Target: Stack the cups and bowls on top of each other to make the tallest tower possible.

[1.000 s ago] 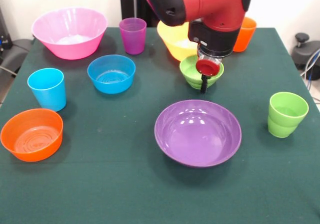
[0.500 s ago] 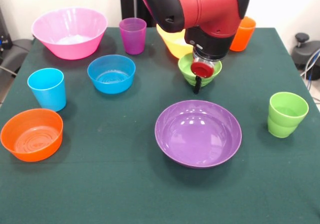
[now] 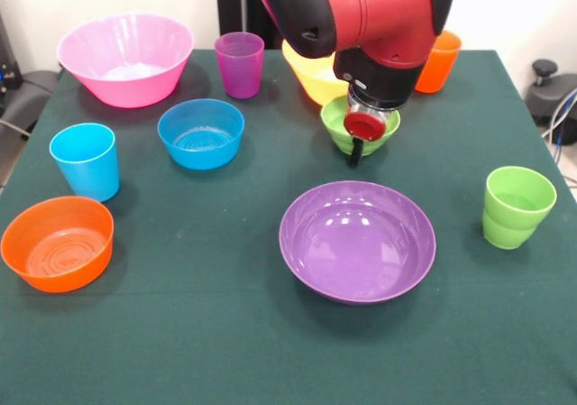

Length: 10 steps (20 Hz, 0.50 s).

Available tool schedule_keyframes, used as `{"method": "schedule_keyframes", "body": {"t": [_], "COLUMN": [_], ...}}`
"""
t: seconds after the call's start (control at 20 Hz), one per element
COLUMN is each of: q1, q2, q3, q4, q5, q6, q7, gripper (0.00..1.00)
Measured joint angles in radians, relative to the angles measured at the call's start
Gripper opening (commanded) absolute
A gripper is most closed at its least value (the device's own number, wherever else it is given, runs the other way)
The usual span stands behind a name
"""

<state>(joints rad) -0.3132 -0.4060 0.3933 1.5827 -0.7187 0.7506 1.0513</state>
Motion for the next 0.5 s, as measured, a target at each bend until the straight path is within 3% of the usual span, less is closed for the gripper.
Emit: {"method": "schedule_keyframes", "body": {"t": [0.5], "q1": [0.011], "q2": [-0.022], "q3": [-0.006], "q4": [-0.006], "q5": [0.009], "q6": [0.044], "q7": [0.0], "gripper": [0.0]}}
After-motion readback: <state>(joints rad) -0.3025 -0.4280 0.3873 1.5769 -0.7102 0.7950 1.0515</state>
